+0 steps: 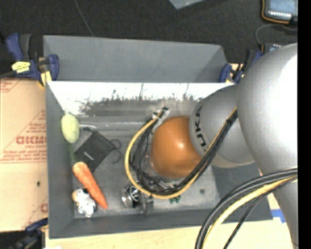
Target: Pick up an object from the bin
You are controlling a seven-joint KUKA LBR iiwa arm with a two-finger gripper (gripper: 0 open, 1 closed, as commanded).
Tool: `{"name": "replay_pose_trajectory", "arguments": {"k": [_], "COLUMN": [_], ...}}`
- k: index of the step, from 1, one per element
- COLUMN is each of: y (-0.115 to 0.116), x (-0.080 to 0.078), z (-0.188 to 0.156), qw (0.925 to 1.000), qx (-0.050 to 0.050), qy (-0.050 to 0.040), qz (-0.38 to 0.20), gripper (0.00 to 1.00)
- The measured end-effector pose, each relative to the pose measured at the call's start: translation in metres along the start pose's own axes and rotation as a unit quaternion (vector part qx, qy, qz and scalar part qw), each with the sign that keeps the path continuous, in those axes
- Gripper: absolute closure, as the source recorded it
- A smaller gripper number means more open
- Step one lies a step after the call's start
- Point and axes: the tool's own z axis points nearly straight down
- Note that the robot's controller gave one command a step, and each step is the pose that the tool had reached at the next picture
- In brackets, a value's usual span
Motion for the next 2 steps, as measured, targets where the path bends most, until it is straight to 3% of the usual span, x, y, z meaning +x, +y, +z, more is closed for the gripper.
{"name": "replay_pose_trajectory", "arguments": {"k": [2], "y": [0.0002], "x": [0.0046], "z": [-0.0110], "qw": [1.0000], "qx": [0.000], "qy": [0.0080], "qz": [-0.001], "gripper": [1.00]}}
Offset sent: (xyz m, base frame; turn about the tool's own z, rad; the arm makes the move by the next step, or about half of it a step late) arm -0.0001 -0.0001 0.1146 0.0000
